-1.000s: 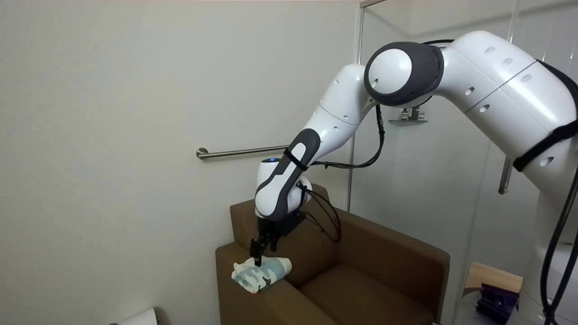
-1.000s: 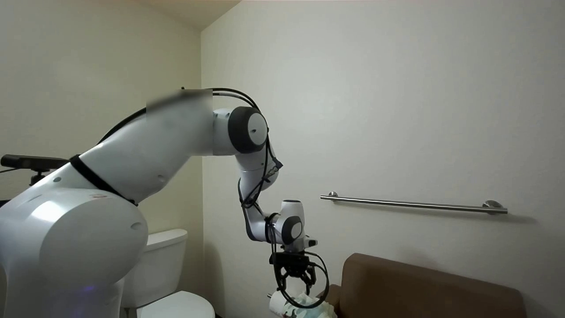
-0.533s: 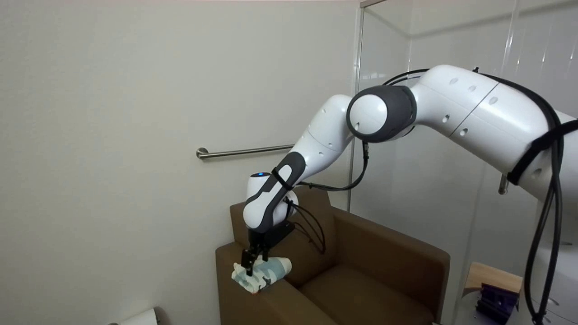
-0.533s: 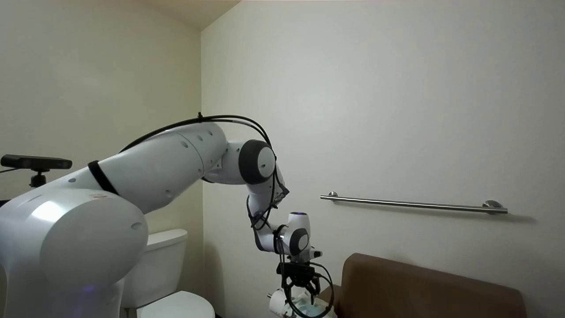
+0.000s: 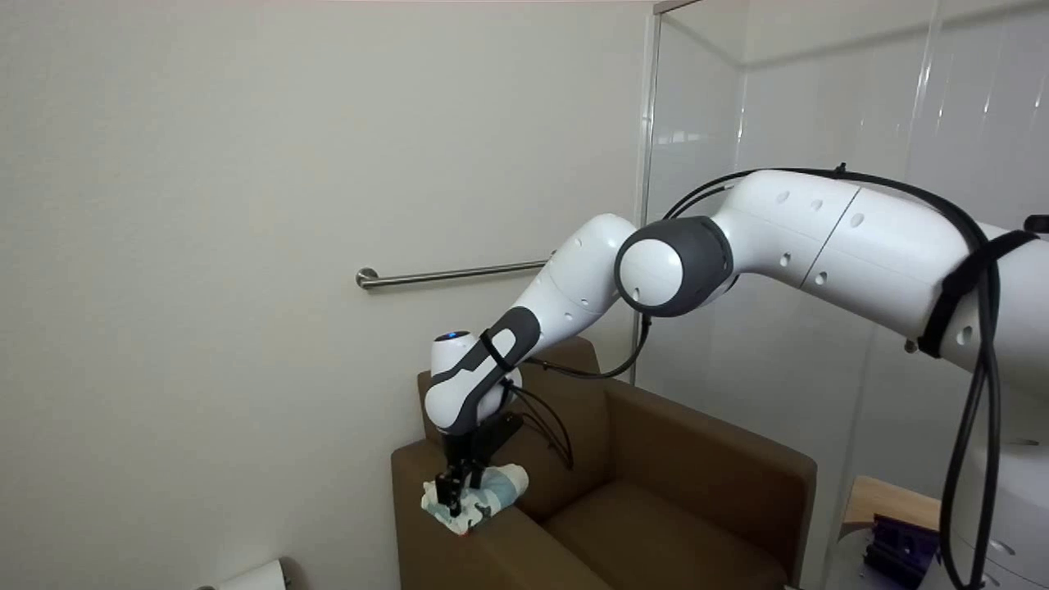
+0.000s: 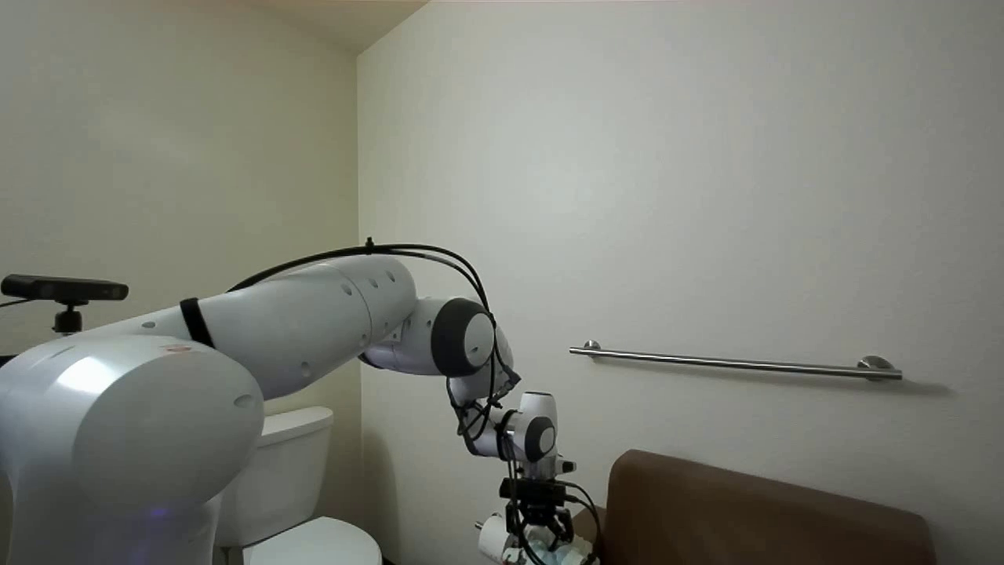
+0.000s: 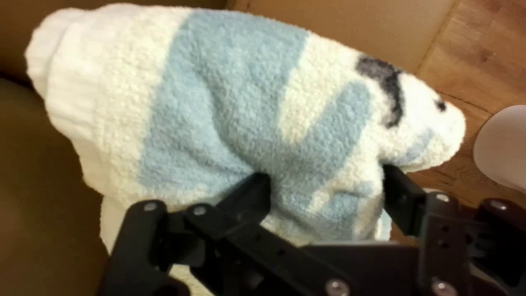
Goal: Use the towel to wipe the arm rest
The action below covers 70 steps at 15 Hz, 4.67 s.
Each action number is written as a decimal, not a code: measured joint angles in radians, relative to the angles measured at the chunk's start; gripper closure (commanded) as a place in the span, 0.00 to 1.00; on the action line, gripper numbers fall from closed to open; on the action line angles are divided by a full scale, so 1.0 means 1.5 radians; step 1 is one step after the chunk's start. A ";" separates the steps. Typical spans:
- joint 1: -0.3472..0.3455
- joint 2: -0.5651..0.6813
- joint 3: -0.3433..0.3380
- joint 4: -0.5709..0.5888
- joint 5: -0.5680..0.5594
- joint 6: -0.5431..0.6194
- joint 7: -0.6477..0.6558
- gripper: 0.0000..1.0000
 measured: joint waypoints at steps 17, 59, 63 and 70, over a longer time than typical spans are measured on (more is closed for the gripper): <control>-0.008 0.065 -0.006 0.215 0.000 -0.253 -0.018 0.16; 0.001 0.129 0.044 0.282 0.008 -0.492 -0.168 0.91; 0.008 0.093 0.047 0.198 0.028 -0.489 -0.064 0.91; -0.011 0.017 0.043 0.037 0.072 -0.398 0.065 0.92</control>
